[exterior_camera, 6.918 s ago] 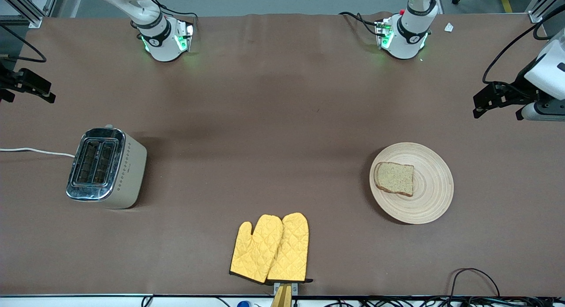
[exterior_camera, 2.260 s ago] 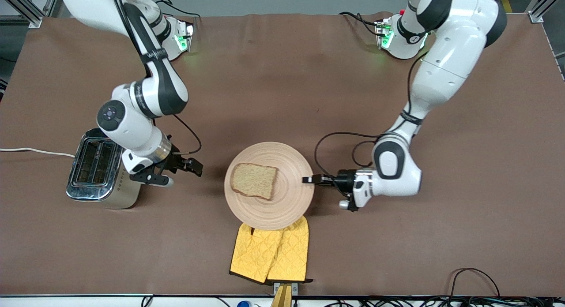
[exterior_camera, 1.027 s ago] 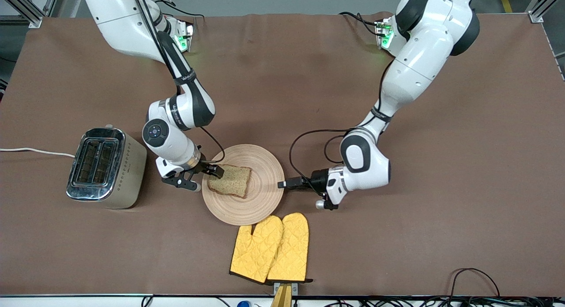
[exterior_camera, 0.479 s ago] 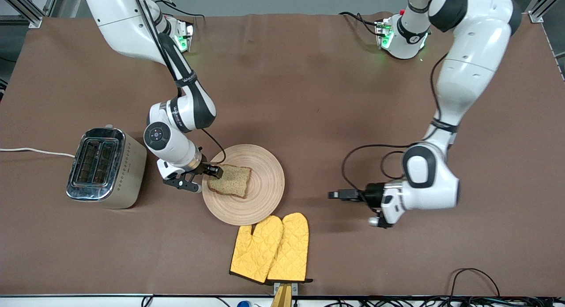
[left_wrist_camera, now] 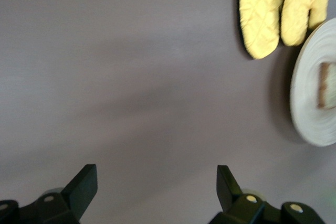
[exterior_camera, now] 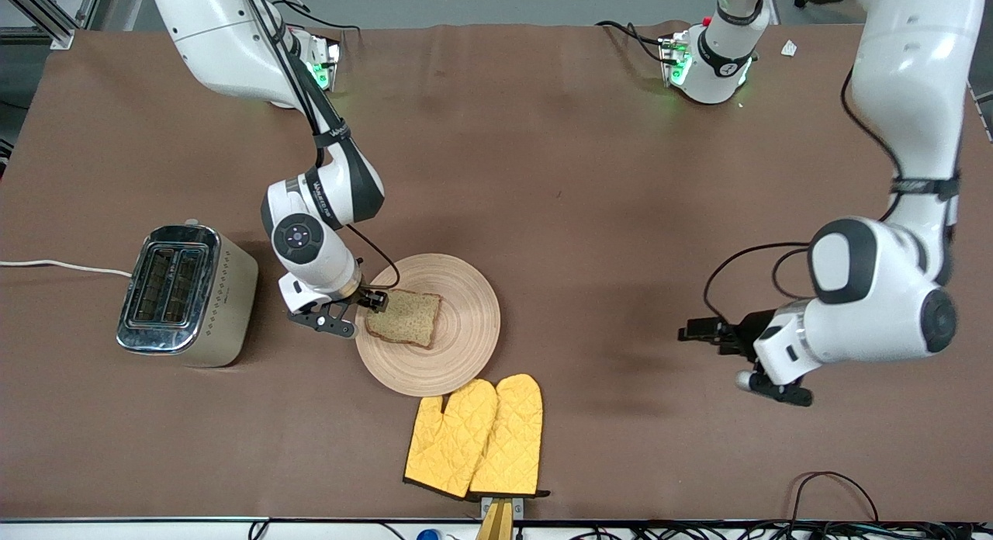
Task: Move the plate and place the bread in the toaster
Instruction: 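Grasp the bread slice with the right gripper while the left gripper withdraws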
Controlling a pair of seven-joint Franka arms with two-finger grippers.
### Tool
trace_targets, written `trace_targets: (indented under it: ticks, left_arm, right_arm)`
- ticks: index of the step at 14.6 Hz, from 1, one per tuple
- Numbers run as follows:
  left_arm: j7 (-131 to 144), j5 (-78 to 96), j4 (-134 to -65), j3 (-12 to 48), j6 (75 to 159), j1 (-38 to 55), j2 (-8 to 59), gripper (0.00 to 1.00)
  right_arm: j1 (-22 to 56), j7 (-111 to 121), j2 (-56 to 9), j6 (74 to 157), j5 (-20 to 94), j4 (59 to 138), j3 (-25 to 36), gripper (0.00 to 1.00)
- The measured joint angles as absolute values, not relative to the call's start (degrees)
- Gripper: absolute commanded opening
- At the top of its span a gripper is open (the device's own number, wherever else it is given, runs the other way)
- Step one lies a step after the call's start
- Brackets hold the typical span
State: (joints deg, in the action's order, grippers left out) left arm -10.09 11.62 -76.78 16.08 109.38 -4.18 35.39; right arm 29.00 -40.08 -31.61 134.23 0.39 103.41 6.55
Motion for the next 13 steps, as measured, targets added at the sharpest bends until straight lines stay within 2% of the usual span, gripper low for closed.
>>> trace_targets:
  ticks: [4,13]
  left_arm:
    - [-9.7,1.9,-76.8,15.8,103.2,-5.3,27.0,1.0]
    - [-3.6,0.8,-78.8,15.1,93.8,-9.5,13.7,1.0]
  right_arm:
    - [29.2,-41.2,-32.4,133.6,-0.1,101.6,6.6,0.71]
    - [29.4,-42.7,-34.4,133.7,-0.1,100.3,6.5,0.69]
